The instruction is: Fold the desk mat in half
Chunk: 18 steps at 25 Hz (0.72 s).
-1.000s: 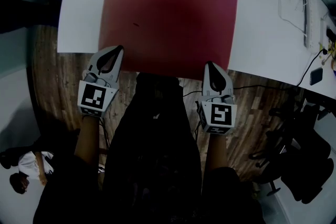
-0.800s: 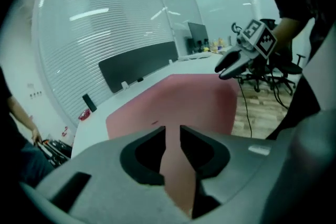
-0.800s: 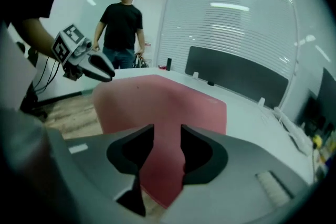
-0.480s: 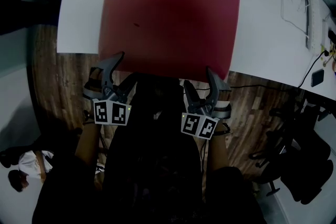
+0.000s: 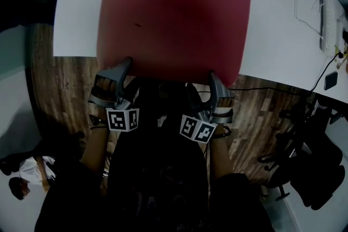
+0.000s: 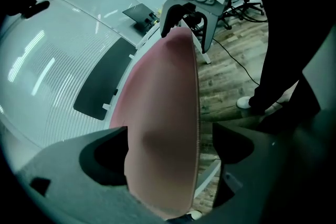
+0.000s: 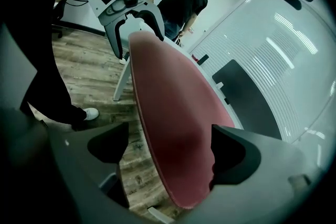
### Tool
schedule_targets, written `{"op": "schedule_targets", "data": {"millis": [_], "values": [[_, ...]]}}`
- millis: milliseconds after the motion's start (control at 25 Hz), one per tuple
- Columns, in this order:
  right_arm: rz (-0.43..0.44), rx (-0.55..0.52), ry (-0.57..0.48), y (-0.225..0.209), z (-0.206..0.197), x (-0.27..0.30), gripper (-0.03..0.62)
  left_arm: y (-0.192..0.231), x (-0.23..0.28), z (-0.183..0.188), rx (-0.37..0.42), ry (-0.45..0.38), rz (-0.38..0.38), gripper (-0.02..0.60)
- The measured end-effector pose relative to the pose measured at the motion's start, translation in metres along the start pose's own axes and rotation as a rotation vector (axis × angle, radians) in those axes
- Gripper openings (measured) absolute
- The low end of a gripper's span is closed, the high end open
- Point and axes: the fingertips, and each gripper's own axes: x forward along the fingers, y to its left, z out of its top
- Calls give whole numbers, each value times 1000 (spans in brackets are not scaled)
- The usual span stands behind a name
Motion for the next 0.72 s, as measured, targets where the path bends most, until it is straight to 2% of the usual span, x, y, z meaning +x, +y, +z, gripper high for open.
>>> {"op": "schedule_targets", "data": {"millis": [120,200,280,400,520,720], "values": [[-5,15,10,-1,-2,3,475,1,2,1,-2,5,6,489],[-5,19,11,-2,-2,4,462,3,2,1,-6,6,6,454],[-11,20,11,-5,-2,5,412,5,1,1,-8,8,1,399],[1,5,-1,-5,0,1,385,4,-3,3,-7,1,-25,386],[34,-12,-28,0,4,-7,323,-1,-14,7,-2,-25,-65,314],[73,-38,-68,6,14,-24,178,-5,-33,13,3,-61,-129,183]]}}
